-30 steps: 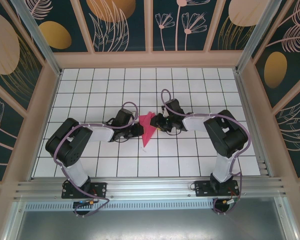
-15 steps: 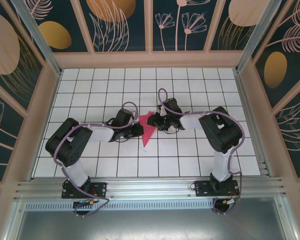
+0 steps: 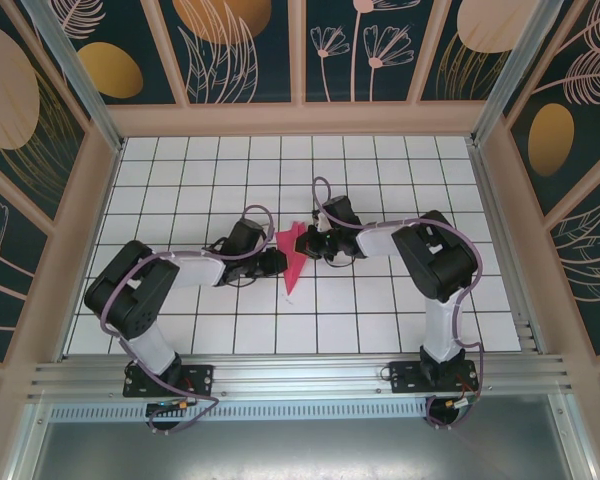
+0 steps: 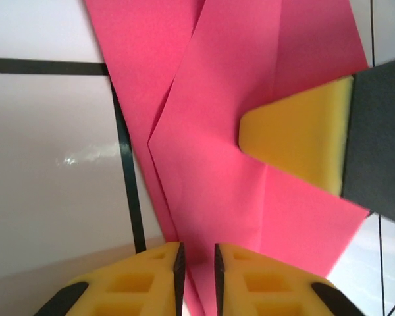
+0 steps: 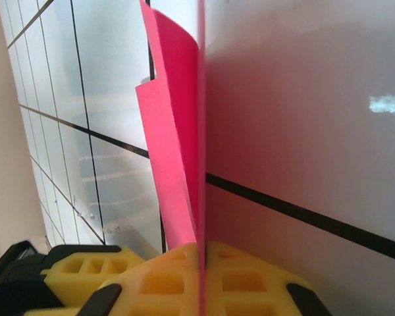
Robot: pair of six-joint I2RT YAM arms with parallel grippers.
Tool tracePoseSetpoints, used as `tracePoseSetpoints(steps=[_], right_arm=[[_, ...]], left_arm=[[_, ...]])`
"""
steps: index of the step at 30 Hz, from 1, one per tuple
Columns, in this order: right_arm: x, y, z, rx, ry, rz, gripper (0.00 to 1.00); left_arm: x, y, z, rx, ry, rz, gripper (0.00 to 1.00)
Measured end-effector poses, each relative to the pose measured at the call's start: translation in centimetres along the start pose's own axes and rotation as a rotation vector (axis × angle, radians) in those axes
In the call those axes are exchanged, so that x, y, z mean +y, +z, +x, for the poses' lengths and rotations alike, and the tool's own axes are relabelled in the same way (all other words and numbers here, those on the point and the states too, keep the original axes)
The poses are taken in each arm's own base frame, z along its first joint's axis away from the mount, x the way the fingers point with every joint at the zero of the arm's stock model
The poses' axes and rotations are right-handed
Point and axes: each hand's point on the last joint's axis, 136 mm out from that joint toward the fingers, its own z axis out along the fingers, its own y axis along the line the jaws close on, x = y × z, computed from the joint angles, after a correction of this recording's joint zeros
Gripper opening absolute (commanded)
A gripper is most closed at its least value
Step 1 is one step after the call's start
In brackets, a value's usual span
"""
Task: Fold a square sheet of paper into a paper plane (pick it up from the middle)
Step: Turn over the paper at the center of the table.
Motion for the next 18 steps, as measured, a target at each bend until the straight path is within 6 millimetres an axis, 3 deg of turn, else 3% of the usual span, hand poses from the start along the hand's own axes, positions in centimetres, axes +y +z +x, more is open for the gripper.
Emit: tracePoseSetpoints(steps=[2, 8, 13, 18], right_arm=[[0.0, -0.1, -0.2, -0.005, -0.014, 0.017, 0.03], [0.6, -2.7, -1.6, -0.072, -0.096, 0.127, 0.03], [1.8, -7.6, -3.9, -0.186, -0.214, 0.312, 0.05], [1.2, -13.0, -6.5, -0.299, -0.304, 0.617, 0.05]], left_arm=[[-0.3, -1.0, -0.3, -0.032, -0.007, 0.000, 0.39], [-2.4, -5.2, -3.4, -0.207, 0.005, 0.018, 0.41], [-2.8, -8.9, -6.1, -0.385, -0.009, -0.016, 0.44], [-0.8, -11.2, -6.4, -0.490, -0.057, -0.102, 0.44]])
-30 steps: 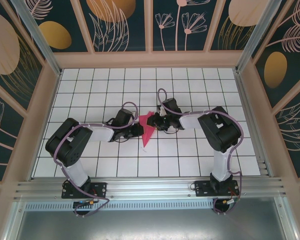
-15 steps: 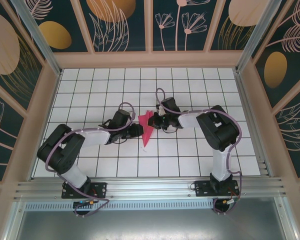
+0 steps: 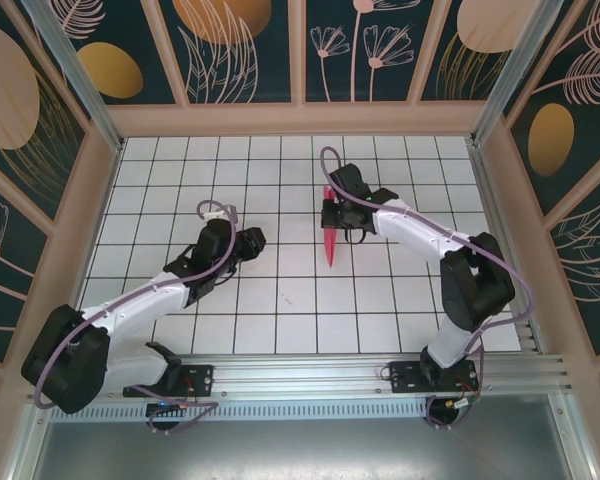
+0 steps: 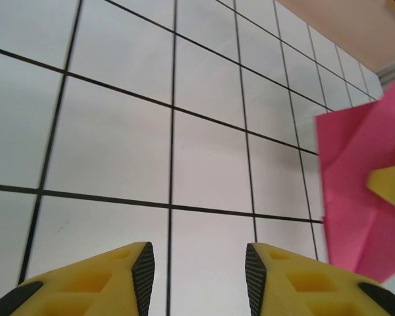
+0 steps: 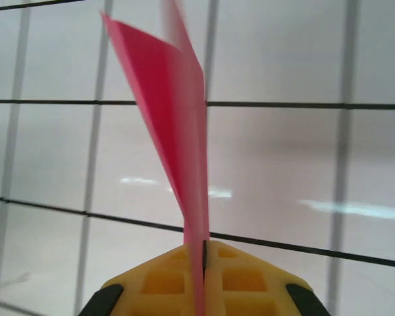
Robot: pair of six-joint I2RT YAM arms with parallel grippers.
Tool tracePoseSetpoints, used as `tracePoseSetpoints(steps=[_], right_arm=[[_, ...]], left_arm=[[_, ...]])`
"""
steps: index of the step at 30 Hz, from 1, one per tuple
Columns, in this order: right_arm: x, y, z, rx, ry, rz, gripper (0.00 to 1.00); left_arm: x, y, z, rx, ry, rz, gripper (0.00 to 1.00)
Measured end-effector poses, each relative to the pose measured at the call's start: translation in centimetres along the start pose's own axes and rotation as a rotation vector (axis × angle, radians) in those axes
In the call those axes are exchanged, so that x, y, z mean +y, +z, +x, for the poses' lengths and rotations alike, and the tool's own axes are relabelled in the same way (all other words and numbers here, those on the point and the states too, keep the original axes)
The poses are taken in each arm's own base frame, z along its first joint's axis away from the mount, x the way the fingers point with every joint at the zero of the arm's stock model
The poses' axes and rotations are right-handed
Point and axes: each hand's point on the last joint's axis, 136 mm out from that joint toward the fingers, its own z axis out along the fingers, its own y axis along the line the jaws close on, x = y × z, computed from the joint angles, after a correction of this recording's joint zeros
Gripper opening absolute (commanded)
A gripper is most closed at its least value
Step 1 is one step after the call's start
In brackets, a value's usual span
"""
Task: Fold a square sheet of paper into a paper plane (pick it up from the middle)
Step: Turn over the paper at the center of the table.
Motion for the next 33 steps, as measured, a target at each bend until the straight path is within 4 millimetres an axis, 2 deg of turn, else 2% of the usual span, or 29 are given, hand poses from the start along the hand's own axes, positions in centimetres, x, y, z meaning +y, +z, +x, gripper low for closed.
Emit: tracePoseSetpoints(steps=[3, 6, 10, 13, 17, 21, 22, 29, 31, 33], right_arm=[[-1.9, -1.1, 0.1, -0.004, -0.085, 0.185, 0.05], [-2.1, -1.1, 1.4, 0.026, -0.193, 0.313, 0.05], [-1.1, 1.4, 4.3, 0.110, -0.332, 0.423, 0.06], [0.5, 3.8, 6.9, 0.173, -0.429, 0.462, 0.09], [3.7, 5.9, 9.5, 0.207, -0.517, 0.458, 0.15], [6.7, 6.6, 11.1, 0.213, -0.547, 0.407, 0.24], [7.2, 6.6, 11.3, 0.213, -0.545, 0.392, 0.30], [8.9, 6.9, 12.1, 0.256, -0.496, 0.285, 0.49], [9.6, 6.6, 12.2, 0.265, -0.468, 0.226, 0.59], [10.4, 5.5, 12.2, 0.266, -0.444, 0.143, 0.62]], left_arm=[[1.4, -0.6, -0.2, -0.036, -0.020, -0.052, 0.44], [2.5, -1.4, -0.6, -0.080, -0.046, -0.092, 0.44], [3.5, -3.1, -1.7, -0.162, -0.082, -0.119, 0.45], [3.7, -4.8, -3.1, -0.241, -0.111, -0.118, 0.45], [4.1, -6.8, -4.4, -0.324, -0.141, -0.116, 0.46], [5.0, -7.8, -4.6, -0.365, -0.157, -0.135, 0.46], [5.1, -7.9, -4.6, -0.366, -0.157, -0.141, 0.46], [5.8, -7.8, -4.1, -0.358, -0.154, -0.164, 0.47], [5.9, -7.6, -3.9, -0.349, -0.151, -0.169, 0.49], [5.9, -7.1, -3.5, -0.326, -0.141, -0.173, 0.50]])
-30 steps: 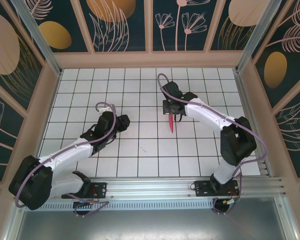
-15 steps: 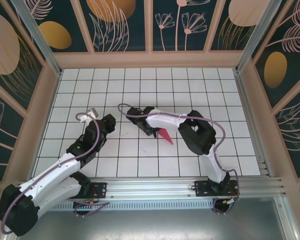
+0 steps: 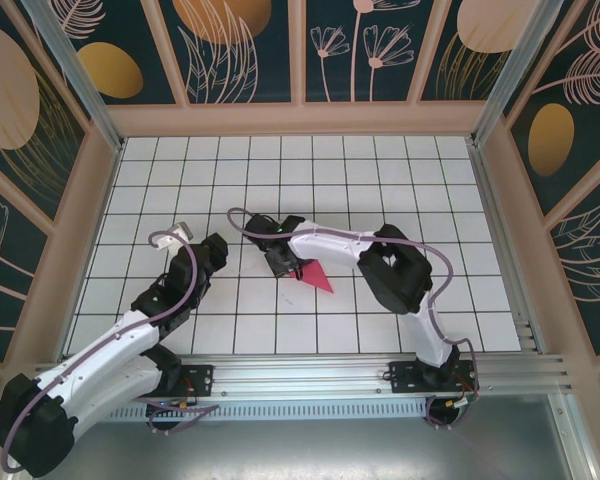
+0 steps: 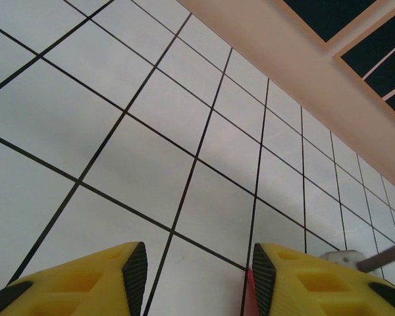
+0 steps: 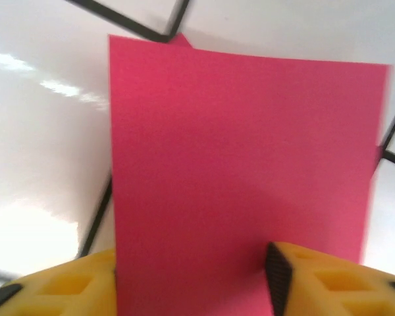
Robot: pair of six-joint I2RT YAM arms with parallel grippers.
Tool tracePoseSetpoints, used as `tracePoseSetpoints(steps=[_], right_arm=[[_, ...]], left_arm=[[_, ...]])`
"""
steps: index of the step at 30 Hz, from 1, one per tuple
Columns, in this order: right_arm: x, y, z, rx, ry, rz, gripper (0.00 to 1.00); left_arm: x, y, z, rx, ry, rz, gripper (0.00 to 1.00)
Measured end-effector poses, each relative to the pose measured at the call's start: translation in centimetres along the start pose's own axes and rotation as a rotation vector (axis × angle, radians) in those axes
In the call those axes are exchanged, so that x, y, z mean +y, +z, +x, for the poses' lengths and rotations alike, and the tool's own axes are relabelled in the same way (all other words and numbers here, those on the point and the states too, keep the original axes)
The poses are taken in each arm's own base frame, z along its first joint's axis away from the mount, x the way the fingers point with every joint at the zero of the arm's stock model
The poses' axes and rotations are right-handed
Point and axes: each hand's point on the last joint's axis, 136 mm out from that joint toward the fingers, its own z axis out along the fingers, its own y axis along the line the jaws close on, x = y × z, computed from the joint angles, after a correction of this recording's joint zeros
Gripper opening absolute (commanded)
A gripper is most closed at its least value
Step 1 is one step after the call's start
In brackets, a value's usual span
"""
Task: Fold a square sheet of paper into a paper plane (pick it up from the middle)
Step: Turn over the paper at the center of the table.
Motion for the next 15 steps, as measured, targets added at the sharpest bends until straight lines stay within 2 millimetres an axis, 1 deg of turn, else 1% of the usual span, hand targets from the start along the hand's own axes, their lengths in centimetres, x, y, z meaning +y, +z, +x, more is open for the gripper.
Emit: tracePoseSetpoints(steps=[1, 3, 5, 7, 8, 9, 10, 11, 12, 14, 15], right_arm=[[0.2, -0.7, 0.0, -0.009, 0.009, -0.036, 0.63], [0.6, -3.1, -0.3, -0.048, 0.031, -0.136, 0.63], [0.3, -5.5, -0.9, -0.098, 0.068, -0.229, 0.63], [-0.7, -7.3, -1.5, -0.144, 0.112, -0.309, 0.54], [-1.4, -7.8, -1.7, -0.163, 0.143, -0.346, 0.46], [-2.2, -8.0, -1.8, -0.173, 0.177, -0.376, 0.38], [-2.7, -7.9, -1.7, -0.174, 0.197, -0.396, 0.33], [-3.4, -7.5, -1.4, -0.170, 0.227, -0.423, 0.26], [-3.9, -7.0, -1.0, -0.158, 0.251, -0.444, 0.21], [-4.3, -5.8, 0.2, -0.124, 0.285, -0.485, 0.16], [-4.3, -5.2, 0.9, -0.100, 0.296, -0.511, 0.15]], left_arm=[[0.0, 0.2, 0.3, 0.010, 0.004, -0.001, 0.50], [0.1, 0.6, 1.1, 0.040, 0.017, -0.004, 0.50], [0.1, 1.0, 1.9, 0.073, 0.031, -0.006, 0.50], [0.0, 1.5, 2.7, 0.105, 0.041, -0.001, 0.50], [-0.1, 1.7, 3.1, 0.122, 0.045, 0.004, 0.50], [-0.1, 1.9, 3.6, 0.137, 0.050, 0.007, 0.50], [-0.2, 2.1, 4.0, 0.155, 0.054, 0.011, 0.50], [-0.3, 2.3, 4.5, 0.175, 0.060, 0.016, 0.50], [-0.4, 2.5, 4.9, 0.194, 0.065, 0.022, 0.49], [-0.8, 2.9, 5.8, 0.233, 0.073, 0.039, 0.49], [-1.1, 3.1, 6.2, 0.253, 0.076, 0.047, 0.48]])
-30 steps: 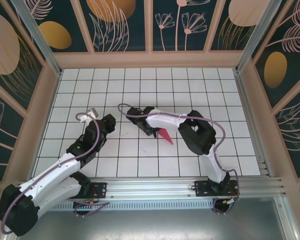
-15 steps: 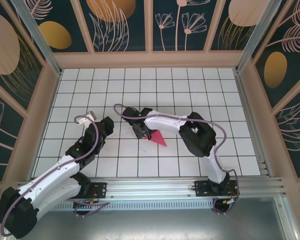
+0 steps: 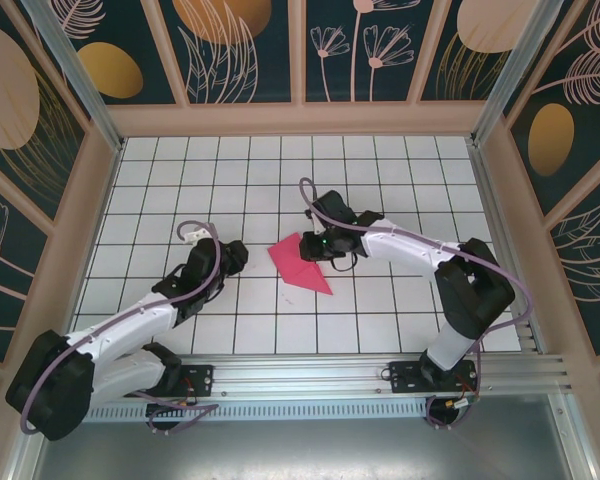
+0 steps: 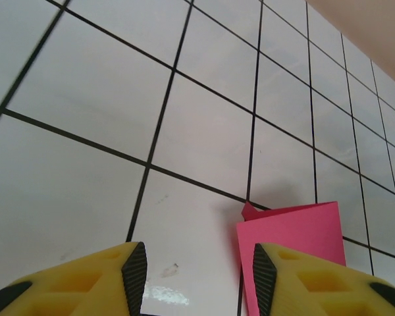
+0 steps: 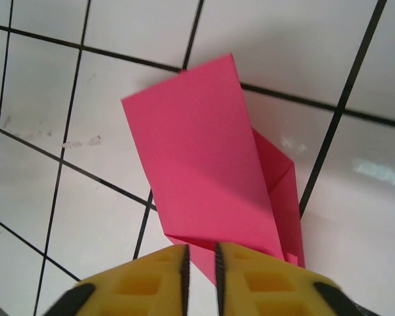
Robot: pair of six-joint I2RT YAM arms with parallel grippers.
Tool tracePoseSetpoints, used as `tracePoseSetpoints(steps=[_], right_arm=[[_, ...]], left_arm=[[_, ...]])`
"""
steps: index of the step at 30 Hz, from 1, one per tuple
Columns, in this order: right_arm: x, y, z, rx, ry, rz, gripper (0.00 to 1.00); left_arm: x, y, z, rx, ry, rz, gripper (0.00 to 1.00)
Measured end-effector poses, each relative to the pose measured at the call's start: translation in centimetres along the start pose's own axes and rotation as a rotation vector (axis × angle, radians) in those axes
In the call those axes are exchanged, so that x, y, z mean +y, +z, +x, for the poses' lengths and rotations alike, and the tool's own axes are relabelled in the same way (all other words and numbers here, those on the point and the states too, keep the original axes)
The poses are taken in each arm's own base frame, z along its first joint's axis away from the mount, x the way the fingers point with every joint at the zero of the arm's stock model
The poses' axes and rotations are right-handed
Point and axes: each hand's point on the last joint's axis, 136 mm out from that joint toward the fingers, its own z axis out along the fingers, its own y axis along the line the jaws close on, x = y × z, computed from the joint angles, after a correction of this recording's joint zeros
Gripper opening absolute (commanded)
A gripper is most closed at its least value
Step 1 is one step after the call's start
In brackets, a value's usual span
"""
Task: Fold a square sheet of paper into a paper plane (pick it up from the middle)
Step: Turn over the paper at the center of the table, then fold the wing for the fifth time at the center of the table.
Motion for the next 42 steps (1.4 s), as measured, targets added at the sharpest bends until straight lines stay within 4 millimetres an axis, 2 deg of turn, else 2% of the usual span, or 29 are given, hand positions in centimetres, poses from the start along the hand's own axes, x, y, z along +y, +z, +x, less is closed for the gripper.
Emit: tracePoseSetpoints(steps=[5, 9, 14, 23, 31, 36, 42], right_arm=[[0.2, 0.9, 2.1, 0.068, 0.026, -0.099, 0.13], [0.3, 1.1, 1.8, 0.063, 0.035, -0.150, 0.13], [-1.0, 1.6, 1.2, 0.058, 0.078, -0.177, 0.12], [-1.7, 2.3, 2.1, 0.084, 0.102, -0.198, 0.14], [-1.3, 1.3, 2.3, 0.070, 0.088, -0.220, 0.14], [-1.3, 1.3, 2.5, 0.077, 0.080, -0.225, 0.14], [-2.7, 2.3, 2.4, 0.084, 0.111, -0.206, 0.13]], left_arm=[[-1.6, 1.5, 1.2, 0.083, 0.017, 0.046, 0.47], [-2.6, 2.3, 2.1, 0.137, 0.023, 0.077, 0.47], [-3.3, 3.0, 3.1, 0.191, 0.029, 0.107, 0.46], [-3.9, 3.3, 3.8, 0.232, 0.029, 0.137, 0.47], [-4.0, 3.3, 3.7, 0.231, 0.033, 0.140, 0.47], [-4.2, 3.5, 4.1, 0.250, 0.037, 0.146, 0.47], [-4.2, 3.7, 4.8, 0.285, 0.037, 0.155, 0.47]])
